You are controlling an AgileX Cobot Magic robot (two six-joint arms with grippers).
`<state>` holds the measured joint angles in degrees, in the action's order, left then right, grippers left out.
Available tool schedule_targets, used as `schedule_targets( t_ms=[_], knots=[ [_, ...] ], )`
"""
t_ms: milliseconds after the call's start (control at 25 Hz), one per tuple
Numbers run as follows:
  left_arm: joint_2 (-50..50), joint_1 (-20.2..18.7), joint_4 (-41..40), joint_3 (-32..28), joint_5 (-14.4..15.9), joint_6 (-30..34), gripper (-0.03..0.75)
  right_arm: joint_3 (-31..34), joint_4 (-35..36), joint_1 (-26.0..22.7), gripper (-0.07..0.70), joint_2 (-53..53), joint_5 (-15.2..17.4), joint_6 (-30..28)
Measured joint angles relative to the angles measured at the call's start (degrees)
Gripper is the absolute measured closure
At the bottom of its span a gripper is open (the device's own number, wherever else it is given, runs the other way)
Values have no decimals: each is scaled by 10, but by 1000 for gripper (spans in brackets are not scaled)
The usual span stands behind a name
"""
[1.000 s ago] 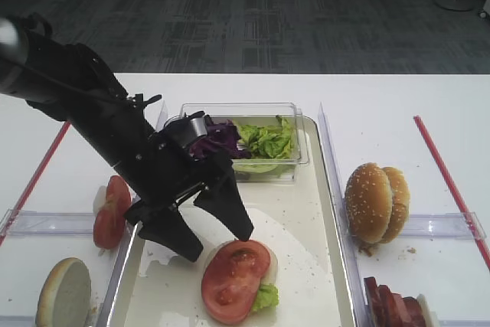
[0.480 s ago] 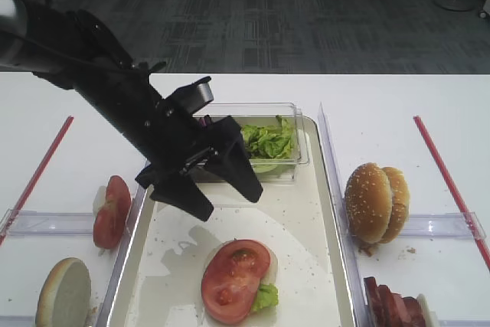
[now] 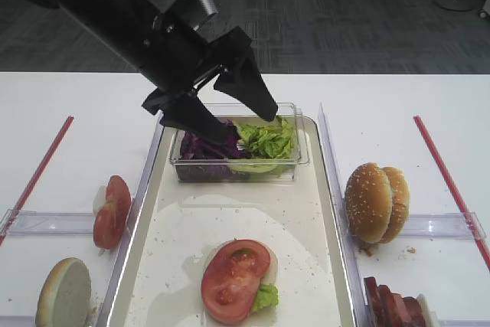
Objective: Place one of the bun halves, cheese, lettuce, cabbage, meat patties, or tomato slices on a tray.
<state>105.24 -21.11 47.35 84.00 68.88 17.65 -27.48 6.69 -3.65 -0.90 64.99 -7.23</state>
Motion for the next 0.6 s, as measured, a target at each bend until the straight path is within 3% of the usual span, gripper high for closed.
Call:
schedule_targets(
  t_ms=[200, 600],
  knots=[
    [-15, 0, -65, 10, 4, -36, 134, 0, 0, 0, -45, 0, 0, 0],
    [-16, 0, -347, 10, 9, -141, 134, 0, 0, 0, -45, 0, 0, 0]
  ],
)
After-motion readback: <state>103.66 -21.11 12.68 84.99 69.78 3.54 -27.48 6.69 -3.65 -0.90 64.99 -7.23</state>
